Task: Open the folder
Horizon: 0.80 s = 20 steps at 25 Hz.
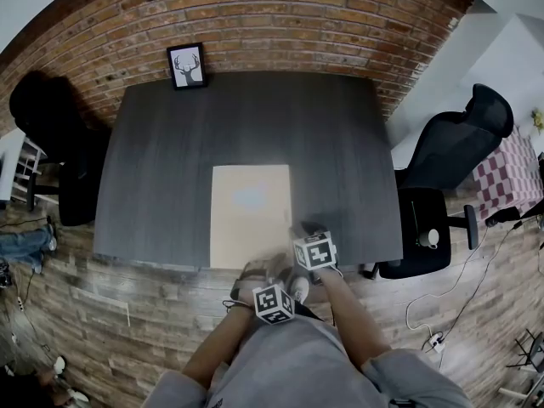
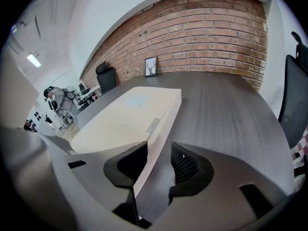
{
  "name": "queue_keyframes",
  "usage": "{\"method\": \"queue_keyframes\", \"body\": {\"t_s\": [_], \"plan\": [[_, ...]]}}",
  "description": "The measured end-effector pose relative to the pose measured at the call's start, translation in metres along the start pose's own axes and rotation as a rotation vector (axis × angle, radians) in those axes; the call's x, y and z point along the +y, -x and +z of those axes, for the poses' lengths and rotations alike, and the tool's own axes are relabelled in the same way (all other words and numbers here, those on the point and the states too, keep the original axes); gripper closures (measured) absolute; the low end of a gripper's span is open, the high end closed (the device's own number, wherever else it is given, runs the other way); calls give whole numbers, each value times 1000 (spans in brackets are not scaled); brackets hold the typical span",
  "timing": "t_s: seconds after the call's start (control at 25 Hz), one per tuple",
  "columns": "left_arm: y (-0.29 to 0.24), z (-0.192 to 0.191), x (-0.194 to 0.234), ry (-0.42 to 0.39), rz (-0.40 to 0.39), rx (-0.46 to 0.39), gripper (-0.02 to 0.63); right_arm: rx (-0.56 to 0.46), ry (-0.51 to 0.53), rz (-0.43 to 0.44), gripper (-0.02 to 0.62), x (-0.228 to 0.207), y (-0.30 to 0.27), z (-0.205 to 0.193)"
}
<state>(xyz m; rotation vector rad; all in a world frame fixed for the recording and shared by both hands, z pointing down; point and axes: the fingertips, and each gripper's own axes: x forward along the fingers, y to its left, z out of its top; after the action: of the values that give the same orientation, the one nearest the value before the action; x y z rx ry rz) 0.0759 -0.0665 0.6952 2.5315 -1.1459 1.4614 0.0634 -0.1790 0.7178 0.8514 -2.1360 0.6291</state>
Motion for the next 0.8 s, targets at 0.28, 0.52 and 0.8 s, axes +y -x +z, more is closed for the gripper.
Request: {"method": "queue_keyframes", "body": {"t_s": [0.28, 0.52, 0.8], "plan": [[1, 8, -9, -20, 4, -11, 533, -5, 4, 16, 469, -5, -5, -2], [-3, 18, -13, -16, 11, -29, 565, -2, 8, 10, 469, -15, -3, -7], [15, 19, -3, 29, 36, -69, 589, 0, 9, 8, 469, -6, 0, -3]]}}
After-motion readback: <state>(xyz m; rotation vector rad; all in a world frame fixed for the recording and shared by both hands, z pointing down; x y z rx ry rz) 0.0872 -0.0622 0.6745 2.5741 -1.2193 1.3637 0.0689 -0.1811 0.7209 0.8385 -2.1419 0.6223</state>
